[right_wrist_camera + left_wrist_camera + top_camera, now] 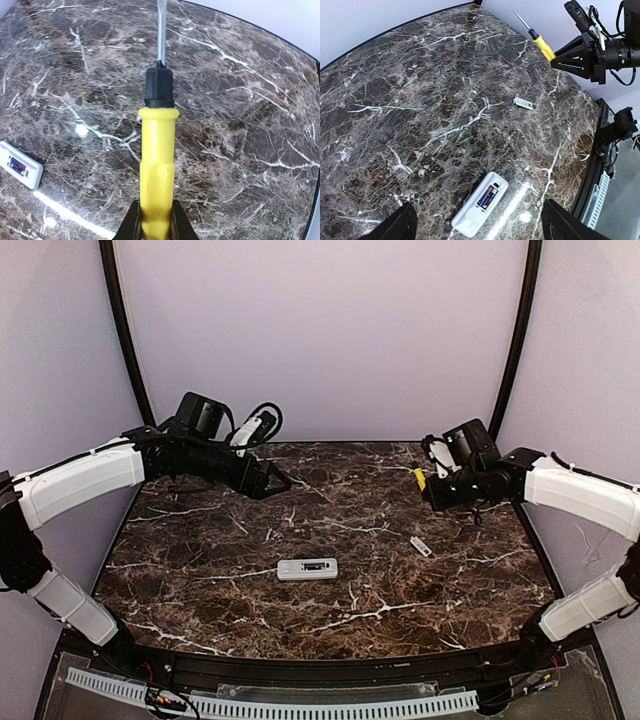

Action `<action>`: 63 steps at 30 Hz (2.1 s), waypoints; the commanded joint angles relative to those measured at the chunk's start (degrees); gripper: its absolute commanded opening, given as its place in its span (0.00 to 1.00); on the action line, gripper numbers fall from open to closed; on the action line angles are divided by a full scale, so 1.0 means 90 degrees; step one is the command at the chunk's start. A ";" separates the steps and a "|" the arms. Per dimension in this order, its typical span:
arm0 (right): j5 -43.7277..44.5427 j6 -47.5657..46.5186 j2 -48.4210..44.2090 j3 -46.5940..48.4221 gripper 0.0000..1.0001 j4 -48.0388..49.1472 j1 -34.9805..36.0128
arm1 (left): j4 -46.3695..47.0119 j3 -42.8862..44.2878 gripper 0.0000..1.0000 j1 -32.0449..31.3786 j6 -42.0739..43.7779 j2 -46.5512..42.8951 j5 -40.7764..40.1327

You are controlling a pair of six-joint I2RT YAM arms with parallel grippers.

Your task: Unload the batteries from the remote control

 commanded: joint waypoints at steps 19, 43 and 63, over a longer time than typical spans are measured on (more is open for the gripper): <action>0.0027 -0.2107 -0.0342 0.0213 0.00 0.0968 0.2570 | 0.0425 -0.0039 0.85 0.0173 -0.0415 0.0231 0.2286; 0.0399 -0.2655 0.0180 0.0445 0.00 0.1269 0.3598 | 0.0805 -0.0073 0.75 0.0173 -0.0974 0.0670 0.3354; 0.0882 -0.2621 0.0396 0.0531 0.00 0.1464 0.3694 | 0.1423 -0.0178 0.44 0.0134 -0.1686 0.1032 0.4344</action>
